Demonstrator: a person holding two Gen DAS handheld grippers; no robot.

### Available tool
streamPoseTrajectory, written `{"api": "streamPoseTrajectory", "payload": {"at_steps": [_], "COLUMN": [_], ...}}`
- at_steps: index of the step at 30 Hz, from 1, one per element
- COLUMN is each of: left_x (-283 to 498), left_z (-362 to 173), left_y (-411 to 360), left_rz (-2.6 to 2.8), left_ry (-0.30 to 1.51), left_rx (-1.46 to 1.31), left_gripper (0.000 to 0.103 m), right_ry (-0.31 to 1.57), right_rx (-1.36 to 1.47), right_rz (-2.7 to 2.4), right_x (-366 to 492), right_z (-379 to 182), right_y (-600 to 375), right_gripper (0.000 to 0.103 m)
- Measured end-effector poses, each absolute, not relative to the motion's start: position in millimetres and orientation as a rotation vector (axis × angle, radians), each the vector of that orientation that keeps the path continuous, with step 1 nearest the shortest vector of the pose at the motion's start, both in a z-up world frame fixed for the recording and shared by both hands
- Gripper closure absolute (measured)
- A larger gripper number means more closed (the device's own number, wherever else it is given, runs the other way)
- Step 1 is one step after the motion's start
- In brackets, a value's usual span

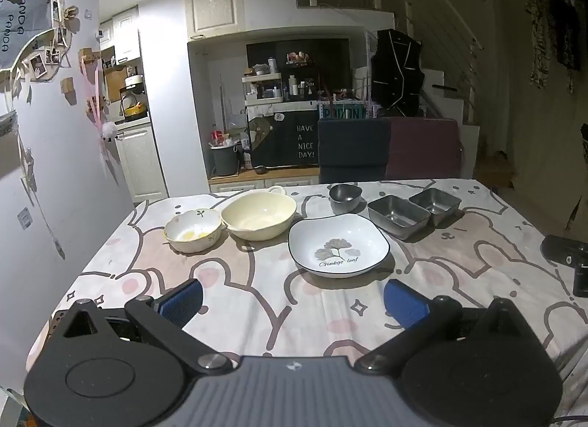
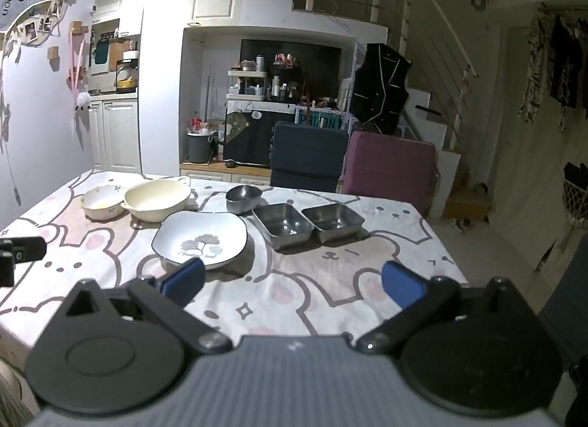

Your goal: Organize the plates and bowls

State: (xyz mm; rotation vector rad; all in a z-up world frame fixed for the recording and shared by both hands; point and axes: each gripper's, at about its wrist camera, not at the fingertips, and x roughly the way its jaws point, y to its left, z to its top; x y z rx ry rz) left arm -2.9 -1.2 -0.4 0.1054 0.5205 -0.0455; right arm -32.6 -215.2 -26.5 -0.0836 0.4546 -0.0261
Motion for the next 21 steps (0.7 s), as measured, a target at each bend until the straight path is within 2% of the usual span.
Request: {"api": "streamPoseTrajectory", "payload": {"at_steps": [21], "left_x": [1.0], "left_z": [0.9], "left_y": [3.1], "left_rz": [-0.038], "left_ry": [0.526], "left_rx": [0.095], "left_gripper": [0.000], "right_ry": [0.454], "right_rx": [-0.079], "right_rz": [-0.022], "right_x": [-34.2], "right_z": [-26.2], "right_y": [-216.0], "right_gripper": [0.000]}}
